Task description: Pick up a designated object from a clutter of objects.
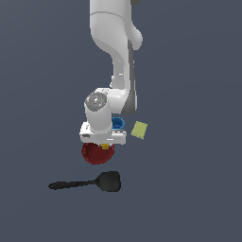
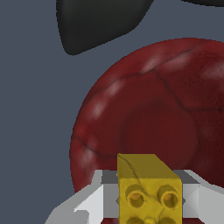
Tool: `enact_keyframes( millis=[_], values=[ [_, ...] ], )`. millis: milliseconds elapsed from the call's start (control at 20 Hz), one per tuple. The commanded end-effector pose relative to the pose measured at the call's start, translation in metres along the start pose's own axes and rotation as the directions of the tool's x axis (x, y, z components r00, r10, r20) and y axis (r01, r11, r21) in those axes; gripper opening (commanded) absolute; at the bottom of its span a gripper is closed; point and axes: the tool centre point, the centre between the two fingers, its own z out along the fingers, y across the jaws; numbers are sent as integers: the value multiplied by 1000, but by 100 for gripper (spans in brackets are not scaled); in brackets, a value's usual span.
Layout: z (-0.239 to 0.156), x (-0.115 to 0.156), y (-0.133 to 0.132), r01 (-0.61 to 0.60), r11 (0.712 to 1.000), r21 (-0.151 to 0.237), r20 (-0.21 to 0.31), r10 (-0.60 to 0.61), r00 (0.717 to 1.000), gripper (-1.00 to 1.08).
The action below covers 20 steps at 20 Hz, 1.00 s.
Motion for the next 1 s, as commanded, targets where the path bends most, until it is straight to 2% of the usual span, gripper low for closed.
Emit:
enact_keyframes(
  millis=[0, 350, 950],
  values=[
    [-15, -1, -11, 1, 1000, 0, -1, -1, 1000, -100],
    [-73, -5, -54, 1, 1000, 0, 1, -1, 1000, -100],
    [-197, -12, -145, 1, 1000, -3, 6, -1, 1000, -100]
  ],
)
